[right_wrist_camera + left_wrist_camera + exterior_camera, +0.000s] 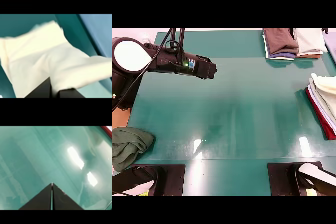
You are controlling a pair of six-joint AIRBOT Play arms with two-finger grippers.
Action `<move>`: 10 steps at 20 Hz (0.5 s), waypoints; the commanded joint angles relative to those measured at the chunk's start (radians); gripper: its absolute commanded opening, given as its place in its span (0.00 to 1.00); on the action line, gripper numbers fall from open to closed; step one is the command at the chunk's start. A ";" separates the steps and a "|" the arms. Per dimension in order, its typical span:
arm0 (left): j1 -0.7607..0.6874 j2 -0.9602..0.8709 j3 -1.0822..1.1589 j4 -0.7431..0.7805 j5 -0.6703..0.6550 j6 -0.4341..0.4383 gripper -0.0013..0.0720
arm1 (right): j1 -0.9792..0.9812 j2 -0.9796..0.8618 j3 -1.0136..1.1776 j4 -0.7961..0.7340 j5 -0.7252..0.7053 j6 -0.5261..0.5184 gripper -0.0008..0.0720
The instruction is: Fold the shirts.
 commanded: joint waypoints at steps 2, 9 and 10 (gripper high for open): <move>0.000 -0.001 0.000 0.000 -0.001 0.005 0.05 | -0.134 0.097 -0.223 -0.111 0.068 -0.015 0.60; 0.000 -0.001 0.000 0.000 0.000 0.004 0.05 | -0.240 0.216 -0.253 0.158 0.017 0.055 0.75; 0.000 -0.001 0.000 0.000 0.001 0.003 0.05 | -0.203 0.230 -0.253 0.244 0.002 0.055 0.75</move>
